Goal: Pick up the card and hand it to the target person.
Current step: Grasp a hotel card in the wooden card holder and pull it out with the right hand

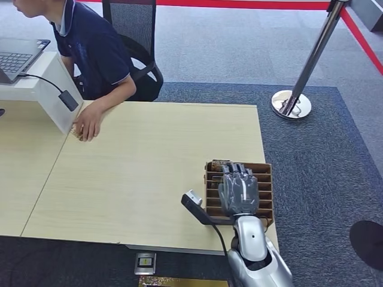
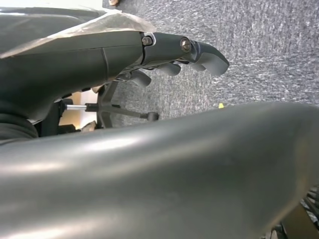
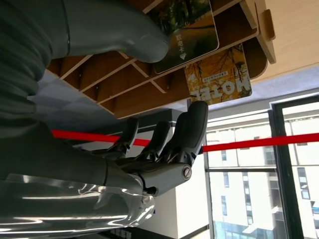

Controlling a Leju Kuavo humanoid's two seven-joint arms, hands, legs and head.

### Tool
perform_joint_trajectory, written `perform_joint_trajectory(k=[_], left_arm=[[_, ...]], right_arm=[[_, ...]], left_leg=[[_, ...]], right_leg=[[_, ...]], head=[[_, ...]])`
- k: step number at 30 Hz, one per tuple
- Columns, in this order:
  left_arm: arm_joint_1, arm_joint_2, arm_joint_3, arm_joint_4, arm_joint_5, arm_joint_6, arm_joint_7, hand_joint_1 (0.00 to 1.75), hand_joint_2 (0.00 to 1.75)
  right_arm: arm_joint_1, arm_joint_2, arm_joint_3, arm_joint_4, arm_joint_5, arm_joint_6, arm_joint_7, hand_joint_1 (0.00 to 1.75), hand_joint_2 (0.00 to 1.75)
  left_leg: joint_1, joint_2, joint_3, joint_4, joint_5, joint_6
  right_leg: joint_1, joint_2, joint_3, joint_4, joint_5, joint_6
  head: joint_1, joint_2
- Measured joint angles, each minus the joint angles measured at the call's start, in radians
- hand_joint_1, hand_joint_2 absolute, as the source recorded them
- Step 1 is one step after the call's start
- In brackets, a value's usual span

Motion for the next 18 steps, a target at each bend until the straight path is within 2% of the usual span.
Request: perform_joint_trajectory(k=[7,18], left_arm=[[0.0,0.001,0.0,0.0,-0.003,-0.001,-0.001,0.0,0.0],[0.0,0.004,-0.001,0.0,-0.006,-0.001,-0.001,0.0,0.0]], right_arm=[[0.009,-0.016,0.006,-0.019,0.0,0.012,-0.021,0.87,1.75],[0.002,-0.016,0.002,0.02,0.0,0.009,-0.062,0.82,1.75]], left_leg=[[0.0,0.0,0.0,0.0,0.0,0.0],[0.0,0.0,0.0,0.0,0.0,0.0]], right_leg=[[0.0,0.0,0.0,0.0,0.0,0.0],[0.0,0.0,0.0,0.0,0.0,0.0]], head=[[0.0,0.0],[0.0,0.0]])
